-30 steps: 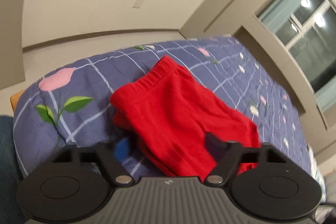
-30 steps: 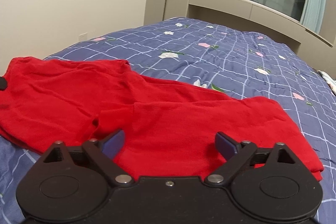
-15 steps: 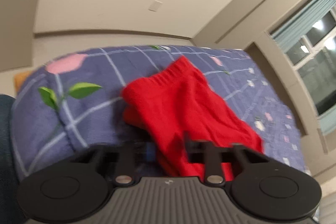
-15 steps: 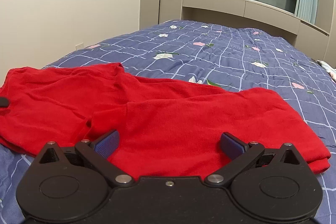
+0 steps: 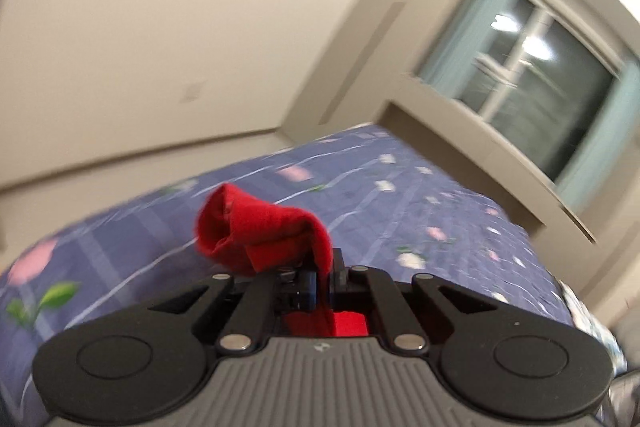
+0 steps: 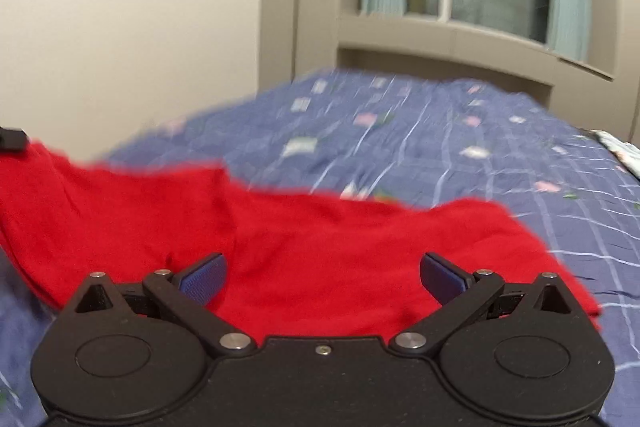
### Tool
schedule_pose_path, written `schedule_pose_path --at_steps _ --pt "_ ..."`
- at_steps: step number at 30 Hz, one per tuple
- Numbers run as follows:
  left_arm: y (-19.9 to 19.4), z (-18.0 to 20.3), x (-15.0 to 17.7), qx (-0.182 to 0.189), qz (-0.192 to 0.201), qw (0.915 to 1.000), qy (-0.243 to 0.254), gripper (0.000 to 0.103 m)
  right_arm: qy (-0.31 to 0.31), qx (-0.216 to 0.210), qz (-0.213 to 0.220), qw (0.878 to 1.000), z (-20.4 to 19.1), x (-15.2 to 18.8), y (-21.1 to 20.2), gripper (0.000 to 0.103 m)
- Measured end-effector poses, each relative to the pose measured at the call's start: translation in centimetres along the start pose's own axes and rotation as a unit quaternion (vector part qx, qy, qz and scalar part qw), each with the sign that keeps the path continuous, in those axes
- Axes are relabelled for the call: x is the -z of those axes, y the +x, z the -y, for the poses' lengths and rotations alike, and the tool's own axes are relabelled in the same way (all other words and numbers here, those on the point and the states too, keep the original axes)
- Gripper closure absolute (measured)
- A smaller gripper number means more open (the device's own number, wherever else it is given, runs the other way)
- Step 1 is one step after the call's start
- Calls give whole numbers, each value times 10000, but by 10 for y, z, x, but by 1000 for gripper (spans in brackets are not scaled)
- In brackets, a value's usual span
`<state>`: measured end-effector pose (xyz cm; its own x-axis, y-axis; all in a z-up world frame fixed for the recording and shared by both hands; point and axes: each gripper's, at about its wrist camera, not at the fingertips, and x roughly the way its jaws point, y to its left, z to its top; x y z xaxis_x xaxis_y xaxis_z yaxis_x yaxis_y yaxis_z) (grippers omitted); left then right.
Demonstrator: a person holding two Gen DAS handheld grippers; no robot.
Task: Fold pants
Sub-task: 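Grasp the pants edge with the left gripper and lift it up, then fold the lifted edge over the pants and open the left gripper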
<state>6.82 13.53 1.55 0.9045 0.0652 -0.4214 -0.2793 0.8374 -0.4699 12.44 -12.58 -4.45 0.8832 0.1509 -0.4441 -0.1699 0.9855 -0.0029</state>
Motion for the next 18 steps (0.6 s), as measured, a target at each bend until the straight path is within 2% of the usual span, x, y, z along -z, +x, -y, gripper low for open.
schedule_pose_path --at_steps 3,8,15,18 --pt "1 35 -9 452 136 9980 430 99 133 -36 152 9998 18 0 -20 1" --pt "5 99 -9 1242 133 9872 990 99 72 312 153 9994 49 10 -48 1" --pt "34 195 25 2024 -535 9636 1660 99 645 747 42 9951 90 33 -77 1" --pt "45 222 53 2120 -928 9536 1924 99 803 844 -29 9932 103 42 -85 1"
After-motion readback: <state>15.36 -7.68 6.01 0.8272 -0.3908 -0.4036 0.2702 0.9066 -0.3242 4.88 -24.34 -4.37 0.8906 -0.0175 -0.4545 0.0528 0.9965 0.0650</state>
